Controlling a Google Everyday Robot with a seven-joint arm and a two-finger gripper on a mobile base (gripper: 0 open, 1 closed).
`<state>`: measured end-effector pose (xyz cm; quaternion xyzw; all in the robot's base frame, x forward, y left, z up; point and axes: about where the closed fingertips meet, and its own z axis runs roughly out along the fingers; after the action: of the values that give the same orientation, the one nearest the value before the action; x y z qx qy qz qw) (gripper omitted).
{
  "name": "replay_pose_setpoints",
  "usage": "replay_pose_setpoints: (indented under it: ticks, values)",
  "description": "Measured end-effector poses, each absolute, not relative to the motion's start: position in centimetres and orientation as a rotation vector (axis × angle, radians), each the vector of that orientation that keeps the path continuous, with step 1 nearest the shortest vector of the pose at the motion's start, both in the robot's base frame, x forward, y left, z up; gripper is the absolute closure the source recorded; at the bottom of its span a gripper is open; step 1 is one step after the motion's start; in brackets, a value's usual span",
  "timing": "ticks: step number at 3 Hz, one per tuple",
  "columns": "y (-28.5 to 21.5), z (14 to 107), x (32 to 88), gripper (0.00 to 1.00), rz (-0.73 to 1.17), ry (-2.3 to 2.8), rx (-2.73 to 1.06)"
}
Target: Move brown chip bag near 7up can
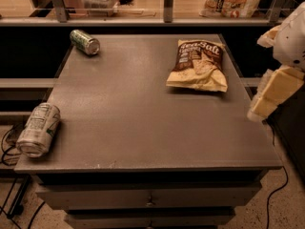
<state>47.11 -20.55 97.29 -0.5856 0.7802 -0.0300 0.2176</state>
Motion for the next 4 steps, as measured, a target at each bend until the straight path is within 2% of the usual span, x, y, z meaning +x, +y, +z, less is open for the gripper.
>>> replay_pose_setpoints:
  ticks: [1,2,4]
  values:
    - [-20.1,96.8,50.5,0.00,0.005,2.121,-1.544]
    - [-19.9,96.5,51.0,0.00,0.027,2.115,-1.536]
    - [-18.5,94.5,52.4,0.00,0.191,2.132,-1.404]
